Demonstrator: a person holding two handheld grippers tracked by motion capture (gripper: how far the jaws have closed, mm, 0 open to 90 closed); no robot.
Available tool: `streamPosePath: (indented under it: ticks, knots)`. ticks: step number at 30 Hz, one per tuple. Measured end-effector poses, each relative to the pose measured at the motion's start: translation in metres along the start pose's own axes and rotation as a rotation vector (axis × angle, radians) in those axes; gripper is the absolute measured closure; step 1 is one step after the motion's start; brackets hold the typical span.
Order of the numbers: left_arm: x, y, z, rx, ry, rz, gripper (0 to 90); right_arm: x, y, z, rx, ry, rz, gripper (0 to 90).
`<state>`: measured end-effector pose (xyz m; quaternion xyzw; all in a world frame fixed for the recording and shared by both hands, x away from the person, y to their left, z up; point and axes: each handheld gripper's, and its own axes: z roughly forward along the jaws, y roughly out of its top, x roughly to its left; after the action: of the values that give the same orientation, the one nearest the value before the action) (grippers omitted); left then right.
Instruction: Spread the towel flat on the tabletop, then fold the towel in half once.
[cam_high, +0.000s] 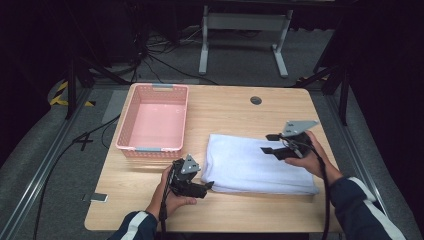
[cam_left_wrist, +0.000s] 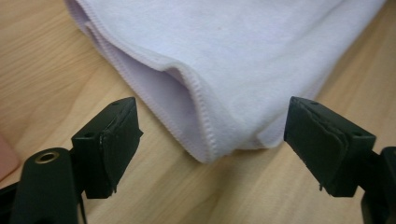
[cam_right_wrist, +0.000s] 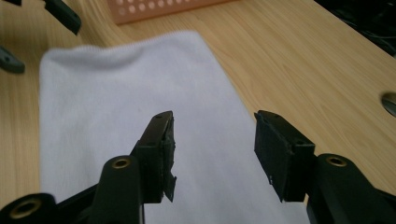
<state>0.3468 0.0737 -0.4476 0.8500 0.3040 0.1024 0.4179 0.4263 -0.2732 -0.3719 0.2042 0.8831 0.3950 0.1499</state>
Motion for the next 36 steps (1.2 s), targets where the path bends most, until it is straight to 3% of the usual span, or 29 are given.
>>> streamPosePath:
  ticks: [1, 3, 5, 7, 9, 11, 14, 17, 19, 23, 27, 31, 33, 35, 36]
  knots:
    - [0.000, 0.000, 0.000, 0.001, -0.001, 0.001, 17.0, -0.001, 0.015, 0.022, 0.016, 0.022, -0.003, 46.5]
    - [0.001, 0.000, 0.001, 0.000, -0.008, 0.004, 16.5, -0.001, 0.020, 0.030, 0.026, 0.024, -0.012, 46.1]
    - [0.000, 0.000, 0.004, 0.001, -0.007, -0.002, 16.5, -0.001, 0.033, 0.058, 0.054, 0.025, -0.038, 45.9]
    - [-0.001, 0.001, 0.007, 0.010, -0.024, 0.003, 16.3, -0.005, 0.039, 0.076, 0.069, 0.058, 0.000, 46.0]
    - [-0.004, 0.002, 0.014, 0.032, -0.037, 0.014, 16.1, -0.005, 0.047, 0.097, 0.087, 0.063, -0.003, 45.1]
    - [-0.004, 0.003, 0.022, 0.063, -0.006, 0.034, 15.8, -0.006, 0.053, 0.113, 0.094, 0.102, 0.019, 44.1]
    - [-0.003, 0.003, 0.030, 0.099, 0.028, 0.047, 15.6, -0.004, 0.062, 0.135, 0.134, 0.086, -0.001, 41.7]
    - [0.000, -0.001, 0.034, 0.127, 0.003, 0.049, 15.5, -0.004, 0.065, 0.155, 0.146, 0.100, 0.021, 39.9]
    - [0.000, -0.002, 0.035, 0.128, -0.007, 0.051, 15.4, -0.004, 0.065, 0.163, 0.150, 0.111, 0.036, 39.1]
    - [-0.001, -0.003, 0.036, 0.128, -0.019, 0.071, 15.7, -0.001, 0.060, 0.178, 0.232, 0.091, 0.039, 36.0]
    - [-0.001, -0.004, 0.036, 0.127, -0.022, 0.075, 14.4, -0.004, 0.057, 0.181, 0.220, 0.095, 0.072, 33.1]
    - [-0.001, -0.004, 0.037, 0.119, -0.023, 0.088, 13.8, -0.007, 0.055, 0.186, 0.231, 0.114, 0.066, 30.2]
    - [-0.001, -0.004, 0.037, 0.115, -0.028, 0.093, 14.4, -0.008, 0.054, 0.187, 0.216, 0.162, 0.060, 38.9]
    - [0.000, -0.004, 0.037, 0.113, -0.029, 0.101, 15.2, -0.008, 0.054, 0.187, 0.215, 0.175, 0.053, 42.5]
    - [0.000, -0.004, 0.037, 0.119, -0.034, 0.105, 15.2, -0.008, 0.054, 0.187, 0.214, 0.192, 0.045, 49.7]
